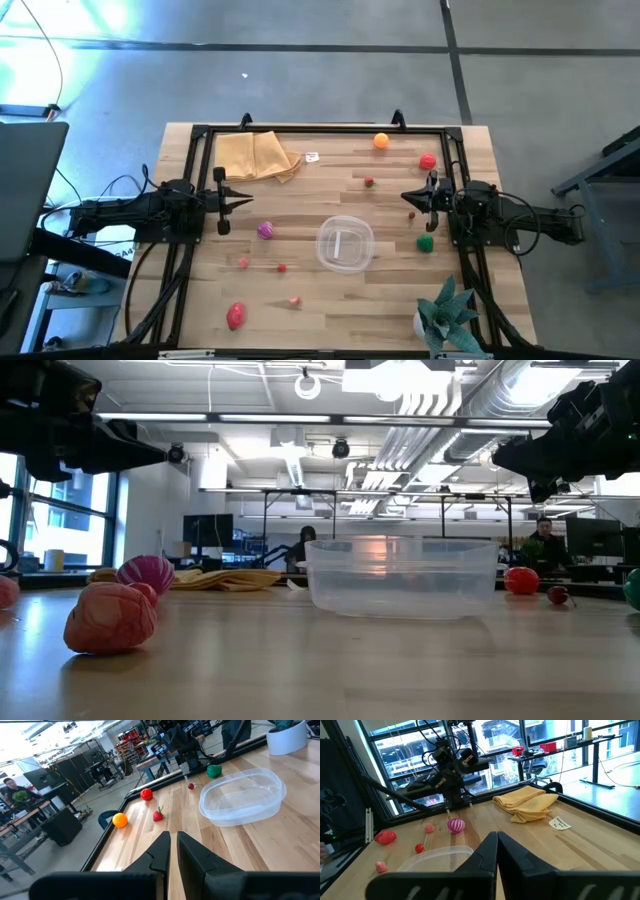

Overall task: Pick and placing Produce into tupperware
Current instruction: Prepare the transparent bin

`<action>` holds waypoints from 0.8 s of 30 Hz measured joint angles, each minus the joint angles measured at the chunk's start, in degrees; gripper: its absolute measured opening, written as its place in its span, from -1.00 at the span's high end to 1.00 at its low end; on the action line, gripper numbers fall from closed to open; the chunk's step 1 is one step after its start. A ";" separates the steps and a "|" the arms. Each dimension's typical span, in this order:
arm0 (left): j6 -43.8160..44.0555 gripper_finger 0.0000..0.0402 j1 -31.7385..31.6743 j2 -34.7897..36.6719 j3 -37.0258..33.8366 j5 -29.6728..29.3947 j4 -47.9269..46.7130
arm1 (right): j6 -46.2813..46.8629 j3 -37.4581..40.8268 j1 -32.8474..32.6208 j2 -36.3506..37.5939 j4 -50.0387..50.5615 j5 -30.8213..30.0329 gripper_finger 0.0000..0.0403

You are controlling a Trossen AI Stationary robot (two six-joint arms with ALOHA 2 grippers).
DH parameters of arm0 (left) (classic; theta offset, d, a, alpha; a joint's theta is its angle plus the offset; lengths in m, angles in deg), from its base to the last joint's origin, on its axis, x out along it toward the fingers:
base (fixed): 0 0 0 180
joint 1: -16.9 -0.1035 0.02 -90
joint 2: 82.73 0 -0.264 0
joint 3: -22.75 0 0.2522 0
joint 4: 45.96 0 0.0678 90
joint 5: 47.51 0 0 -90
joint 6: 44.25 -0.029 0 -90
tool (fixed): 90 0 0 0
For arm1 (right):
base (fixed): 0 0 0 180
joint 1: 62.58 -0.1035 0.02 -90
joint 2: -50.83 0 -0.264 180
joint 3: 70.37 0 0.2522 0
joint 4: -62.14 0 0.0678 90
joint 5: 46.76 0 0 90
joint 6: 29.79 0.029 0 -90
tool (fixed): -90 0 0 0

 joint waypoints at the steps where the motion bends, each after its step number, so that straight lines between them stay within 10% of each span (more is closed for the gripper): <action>1: 0.93 0.88 0.02 0.00 -0.01 0.01 0.34 | 0.00 0.00 -0.02 0.00 -0.03 -0.18 1.00; 24: 5.98 0.88 -0.01 0.00 0.36 2.25 9.17 | 4.55 0.00 -0.02 0.00 -1.67 -1.11 1.00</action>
